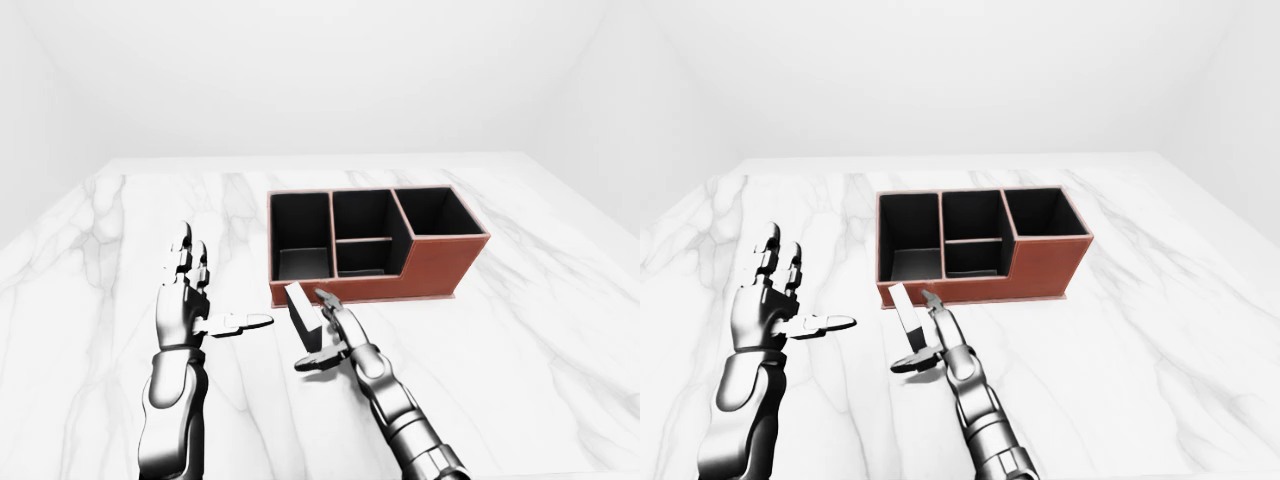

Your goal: Pick up the book and place it in the right compartment of the caddy.

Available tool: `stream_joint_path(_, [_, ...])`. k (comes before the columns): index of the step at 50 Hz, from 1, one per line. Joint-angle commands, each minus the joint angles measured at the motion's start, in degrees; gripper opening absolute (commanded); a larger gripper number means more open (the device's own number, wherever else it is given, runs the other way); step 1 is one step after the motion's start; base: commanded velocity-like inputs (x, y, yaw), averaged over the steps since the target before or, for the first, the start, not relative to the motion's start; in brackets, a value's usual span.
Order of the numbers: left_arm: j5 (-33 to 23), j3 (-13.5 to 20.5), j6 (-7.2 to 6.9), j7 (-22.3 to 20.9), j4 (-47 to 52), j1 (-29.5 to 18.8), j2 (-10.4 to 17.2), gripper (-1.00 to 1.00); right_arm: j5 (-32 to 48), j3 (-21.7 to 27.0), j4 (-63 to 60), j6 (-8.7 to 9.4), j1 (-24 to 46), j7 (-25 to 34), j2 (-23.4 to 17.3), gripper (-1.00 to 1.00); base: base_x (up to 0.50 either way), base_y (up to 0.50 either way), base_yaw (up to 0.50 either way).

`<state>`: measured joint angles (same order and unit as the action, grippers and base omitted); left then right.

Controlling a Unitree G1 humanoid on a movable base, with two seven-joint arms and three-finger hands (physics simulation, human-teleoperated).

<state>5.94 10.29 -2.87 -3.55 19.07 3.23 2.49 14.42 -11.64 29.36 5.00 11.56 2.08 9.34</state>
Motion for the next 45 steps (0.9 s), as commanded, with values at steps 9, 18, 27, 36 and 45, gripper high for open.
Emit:
stream_joint_path(9, [0.0,-0.1,0.24,-0.1,-0.3,0.0,0.0,1.00,0.0,0.4,0.6,0.00,0.3,0.5,0.2,-1.00,0.00,0.00,0.00])
stream_joint_path(18, [0.0,-0.1,0.01,-0.1,-0.1,0.0,0.0,1.00,-0.4,0.6,2.3,0.00,1.0,0.4,0.2,-1.00,0.00,0.00,0.00])
stream_joint_path(27, [-0.1,-0.3,0.58,-0.1,-0.6,-0.1,-0.1,1.00,-0.4,0.7,1.6,0.00,0.8,0.6,0.2,-1.00,0.00,0.00,0.00])
stream_joint_path(36, [-0.1,-0.2,0.79,0.0,-0.8,-0.1,0.0,1.00,-1.9,-0.3,-8.6,0.00,-2.3,2.0,-0.2,-1.00,0.00,0.00,0.00])
stream_joint_path(45, [0.0,0.0,-0.23,0.1,0.4,0.1,0.0,1.00,-3.8,-1.4,-19.0,0.00,-4.2,2.7,-1.4,-1.00,0.00,0.00,0.00])
